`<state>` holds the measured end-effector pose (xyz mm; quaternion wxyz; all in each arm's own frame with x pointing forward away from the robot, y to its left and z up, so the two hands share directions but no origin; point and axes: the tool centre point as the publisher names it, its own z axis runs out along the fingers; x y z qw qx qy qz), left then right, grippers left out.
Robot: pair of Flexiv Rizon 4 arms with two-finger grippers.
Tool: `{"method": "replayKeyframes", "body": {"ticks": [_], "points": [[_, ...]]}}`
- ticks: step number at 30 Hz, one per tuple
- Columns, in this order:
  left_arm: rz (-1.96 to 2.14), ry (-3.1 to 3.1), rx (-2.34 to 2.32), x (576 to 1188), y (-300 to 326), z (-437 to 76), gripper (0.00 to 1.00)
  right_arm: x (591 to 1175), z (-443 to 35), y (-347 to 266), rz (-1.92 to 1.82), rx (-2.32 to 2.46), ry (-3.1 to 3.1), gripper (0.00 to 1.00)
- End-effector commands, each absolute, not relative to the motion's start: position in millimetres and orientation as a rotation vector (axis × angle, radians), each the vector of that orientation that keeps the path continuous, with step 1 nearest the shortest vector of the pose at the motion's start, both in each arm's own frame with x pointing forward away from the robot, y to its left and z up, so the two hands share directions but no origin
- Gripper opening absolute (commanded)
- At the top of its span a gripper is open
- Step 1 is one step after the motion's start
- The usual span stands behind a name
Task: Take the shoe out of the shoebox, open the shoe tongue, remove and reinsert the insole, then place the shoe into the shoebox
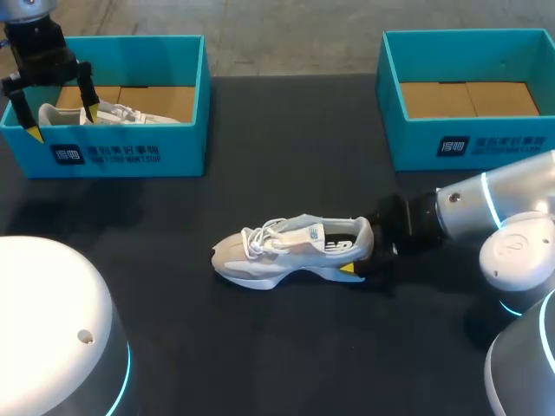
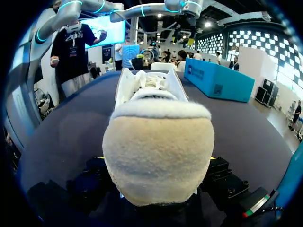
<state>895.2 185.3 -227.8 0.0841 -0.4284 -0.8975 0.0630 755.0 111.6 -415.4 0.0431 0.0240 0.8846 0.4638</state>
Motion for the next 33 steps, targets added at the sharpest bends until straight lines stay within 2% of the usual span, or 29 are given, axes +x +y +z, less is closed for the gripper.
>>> {"method": "replayKeyframes", "body": {"ticks": [1,11,18,25,33], "points": [[0.187,-2.68,-1.28,894,186,-228,1.0,755,-420,116,1.415,0.074,2.704,0.0],[0.171,-2.903,-0.248,887,165,-220,1.0,755,-420,116,1.415,0.074,2.704,0.0],[0.144,-2.948,0.229,883,135,-227,1.0,755,-420,116,1.415,0.074,2.704,0.0],[0.164,-3.039,0.397,879,98,-219,1.0,755,-420,116,1.415,0.074,2.704,0.0],[0.199,-3.145,0.287,864,39,-208,1.0,755,-420,116,1.415,0.074,2.704,0.0]]}}
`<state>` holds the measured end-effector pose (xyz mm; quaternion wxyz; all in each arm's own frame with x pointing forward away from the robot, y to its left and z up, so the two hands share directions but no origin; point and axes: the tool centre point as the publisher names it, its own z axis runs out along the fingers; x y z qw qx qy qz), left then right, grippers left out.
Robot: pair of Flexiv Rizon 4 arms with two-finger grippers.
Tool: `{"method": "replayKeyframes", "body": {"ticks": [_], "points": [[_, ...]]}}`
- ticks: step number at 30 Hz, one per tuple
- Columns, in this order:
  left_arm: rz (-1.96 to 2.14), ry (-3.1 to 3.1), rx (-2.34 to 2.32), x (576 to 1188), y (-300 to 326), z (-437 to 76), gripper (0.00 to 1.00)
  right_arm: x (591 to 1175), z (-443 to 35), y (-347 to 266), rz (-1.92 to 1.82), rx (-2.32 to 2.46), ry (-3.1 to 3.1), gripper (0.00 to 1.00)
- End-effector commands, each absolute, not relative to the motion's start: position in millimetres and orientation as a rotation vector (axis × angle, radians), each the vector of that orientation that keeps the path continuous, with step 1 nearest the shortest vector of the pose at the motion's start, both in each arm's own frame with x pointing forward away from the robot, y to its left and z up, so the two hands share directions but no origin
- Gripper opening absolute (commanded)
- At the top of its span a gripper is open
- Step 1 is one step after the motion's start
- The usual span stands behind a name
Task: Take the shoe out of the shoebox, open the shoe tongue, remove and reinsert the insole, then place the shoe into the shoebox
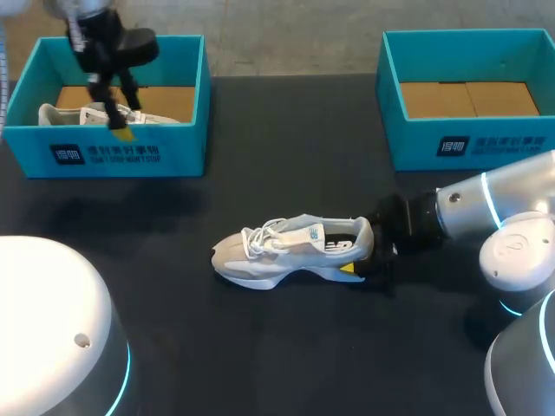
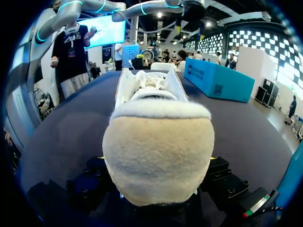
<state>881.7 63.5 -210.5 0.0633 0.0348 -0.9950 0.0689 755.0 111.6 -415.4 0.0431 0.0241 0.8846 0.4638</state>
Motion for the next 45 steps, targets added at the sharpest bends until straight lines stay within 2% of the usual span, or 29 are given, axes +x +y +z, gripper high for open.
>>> {"method": "replayKeyframes", "body": {"ticks": [1,14,40,45], "points": [[0.196,-3.154,0.26,862,33,-208,1.0,755,-420,116,1.415,0.074,2.704,0.0],[0.173,-3.161,0.099,850,-17,-212,1.0,755,-420,116,1.415,0.074,2.704,0.0],[0.173,-3.161,0.099,850,-17,-212,1.0,755,-420,116,1.415,0.074,2.704,0.0],[0.055,-3.153,0.387,848,-24,-214,1.0,755,-420,116,1.415,0.074,2.704,0.0]]}}
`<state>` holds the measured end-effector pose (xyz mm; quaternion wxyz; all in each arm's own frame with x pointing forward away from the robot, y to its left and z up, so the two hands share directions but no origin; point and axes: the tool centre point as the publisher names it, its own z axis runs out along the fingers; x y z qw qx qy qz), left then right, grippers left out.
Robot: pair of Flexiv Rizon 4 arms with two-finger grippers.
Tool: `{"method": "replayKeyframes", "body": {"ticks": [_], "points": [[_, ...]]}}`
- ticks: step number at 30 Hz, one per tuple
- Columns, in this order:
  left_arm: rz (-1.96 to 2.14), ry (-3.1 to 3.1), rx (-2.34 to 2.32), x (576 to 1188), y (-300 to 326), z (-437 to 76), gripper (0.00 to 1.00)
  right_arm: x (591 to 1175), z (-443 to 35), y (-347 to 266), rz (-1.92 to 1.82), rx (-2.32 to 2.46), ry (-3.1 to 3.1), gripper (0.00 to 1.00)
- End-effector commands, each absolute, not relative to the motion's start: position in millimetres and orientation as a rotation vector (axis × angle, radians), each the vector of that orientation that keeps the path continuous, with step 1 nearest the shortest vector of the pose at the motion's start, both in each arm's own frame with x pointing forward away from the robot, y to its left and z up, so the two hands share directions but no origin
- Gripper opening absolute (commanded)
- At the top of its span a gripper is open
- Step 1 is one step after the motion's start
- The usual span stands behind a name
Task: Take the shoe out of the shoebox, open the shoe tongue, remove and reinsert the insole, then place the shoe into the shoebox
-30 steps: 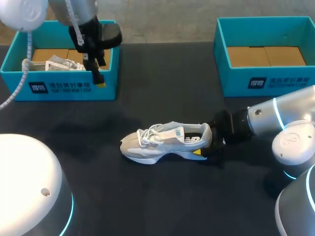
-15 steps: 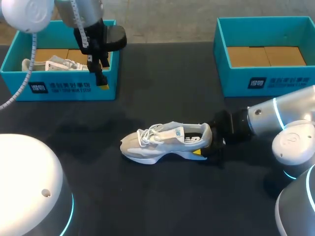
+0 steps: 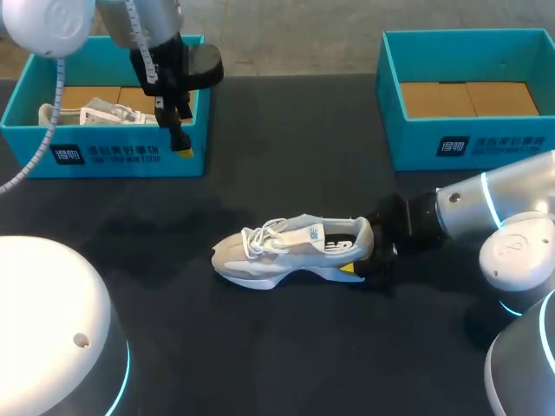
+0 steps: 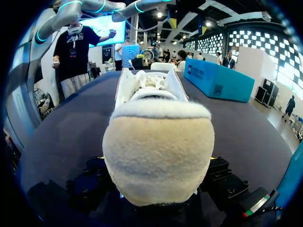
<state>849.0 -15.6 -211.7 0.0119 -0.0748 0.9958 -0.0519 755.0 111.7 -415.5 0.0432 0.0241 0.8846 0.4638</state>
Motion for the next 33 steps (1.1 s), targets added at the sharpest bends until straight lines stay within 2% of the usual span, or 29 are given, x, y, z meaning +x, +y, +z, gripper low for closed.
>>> {"method": "replayKeyframes", "body": {"ticks": [1,21,33], "points": [[-0.026,3.088,-0.473,847,-27,-215,1.0,755,-420,116,1.415,0.074,2.704,0.0],[-0.057,2.64,-1.591,792,-50,-208,1.0,755,-420,116,1.415,0.074,2.704,0.0],[-0.038,2.444,-1.809,757,-82,-221,1.0,755,-420,116,1.415,0.074,2.704,0.0]]}}
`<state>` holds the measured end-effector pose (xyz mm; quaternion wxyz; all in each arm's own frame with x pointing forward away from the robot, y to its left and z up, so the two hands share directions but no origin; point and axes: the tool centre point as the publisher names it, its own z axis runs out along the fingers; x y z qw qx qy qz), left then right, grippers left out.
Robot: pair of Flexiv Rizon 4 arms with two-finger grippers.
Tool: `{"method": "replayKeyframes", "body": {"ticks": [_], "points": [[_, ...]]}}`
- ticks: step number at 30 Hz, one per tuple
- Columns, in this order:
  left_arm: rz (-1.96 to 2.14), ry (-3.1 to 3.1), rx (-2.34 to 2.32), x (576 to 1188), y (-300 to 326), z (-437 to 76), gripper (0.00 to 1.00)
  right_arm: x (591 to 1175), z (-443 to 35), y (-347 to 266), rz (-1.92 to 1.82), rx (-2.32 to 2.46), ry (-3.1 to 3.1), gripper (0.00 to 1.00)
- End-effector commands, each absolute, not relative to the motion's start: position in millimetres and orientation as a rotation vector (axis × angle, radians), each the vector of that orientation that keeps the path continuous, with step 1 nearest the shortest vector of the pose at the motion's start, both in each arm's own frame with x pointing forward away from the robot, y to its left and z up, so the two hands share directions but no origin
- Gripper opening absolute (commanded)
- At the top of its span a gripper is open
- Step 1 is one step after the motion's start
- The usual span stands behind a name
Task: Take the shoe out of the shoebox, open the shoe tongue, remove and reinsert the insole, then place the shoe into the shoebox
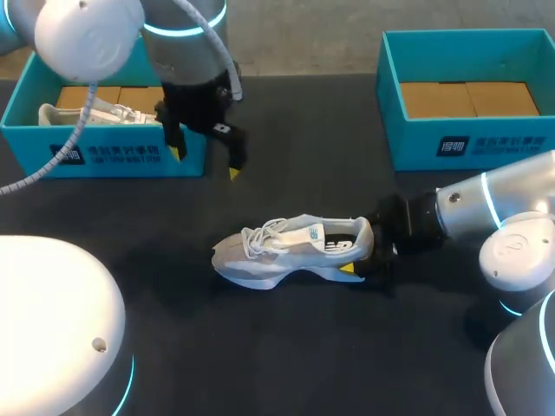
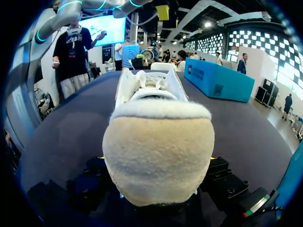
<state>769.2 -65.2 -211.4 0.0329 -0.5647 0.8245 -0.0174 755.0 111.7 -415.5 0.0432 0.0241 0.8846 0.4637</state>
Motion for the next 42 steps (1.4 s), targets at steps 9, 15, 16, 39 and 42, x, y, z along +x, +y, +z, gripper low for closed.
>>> {"method": "replayKeyframes", "body": {"ticks": [9,15,16,39,42], "points": [[-0.031,2.463,-1.805,738,-129,-245,1.0,755,-420,116,1.415,0.074,2.704,0.0],[-0.02,2.464,-1.809,732,-151,-258,1.0,755,-420,116,1.415,0.074,2.704,0.0],[-0.014,2.464,-1.807,732,-153,-259,1.0,755,-420,116,1.415,0.074,2.704,0.0],[0.032,2.416,-1.881,742,-205,-312,1.0,755,-420,116,1.415,0.074,2.704,0.0],[0.046,2.417,-1.883,743,-212,-317,1.0,755,-420,116,1.415,0.074,2.704,0.0]]}}
